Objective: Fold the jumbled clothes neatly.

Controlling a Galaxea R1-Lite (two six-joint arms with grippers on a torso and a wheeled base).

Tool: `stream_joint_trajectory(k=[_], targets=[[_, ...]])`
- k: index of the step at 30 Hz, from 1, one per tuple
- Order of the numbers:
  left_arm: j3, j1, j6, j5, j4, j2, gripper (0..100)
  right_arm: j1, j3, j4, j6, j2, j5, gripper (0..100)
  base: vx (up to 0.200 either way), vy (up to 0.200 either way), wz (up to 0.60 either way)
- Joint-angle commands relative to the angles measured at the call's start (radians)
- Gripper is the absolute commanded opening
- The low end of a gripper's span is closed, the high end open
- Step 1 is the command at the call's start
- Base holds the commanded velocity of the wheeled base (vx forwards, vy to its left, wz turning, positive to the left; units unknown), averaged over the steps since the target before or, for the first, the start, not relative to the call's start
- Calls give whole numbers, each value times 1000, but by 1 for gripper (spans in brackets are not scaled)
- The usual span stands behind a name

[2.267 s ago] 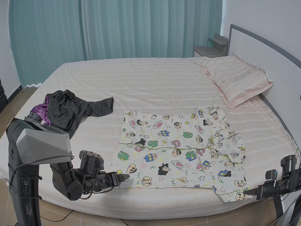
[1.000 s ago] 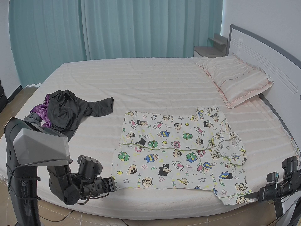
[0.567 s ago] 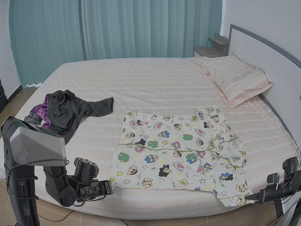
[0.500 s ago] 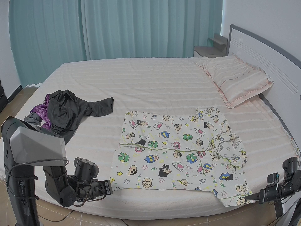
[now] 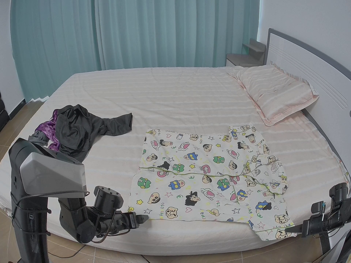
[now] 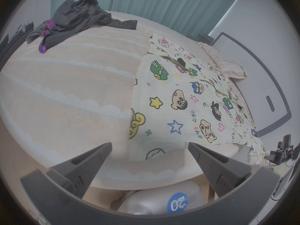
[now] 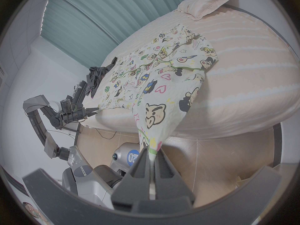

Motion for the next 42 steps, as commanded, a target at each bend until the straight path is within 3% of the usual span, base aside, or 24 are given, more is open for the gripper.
stream_joint_trajectory(k=[1,15,16,27,42], targets=[[-28,-25,-2,15,-16,39,100,0,2,-1,0,5,2,0,0,0,0],[-109,-62,-49,75,-18,80,100,0,-4,-1,0,5,20,0,0,0,0],[-109,-64,-49,76,-19,80,0,0,-4,-1,2,5,20,0,0,0,0],[-80,-59,-92,136,-19,68,0,0,2,1,2,-3,19,0,0,0,0],[59,-62,-101,135,-19,-76,0,-3,18,65,-6,-58,7,0,0,0,0]])
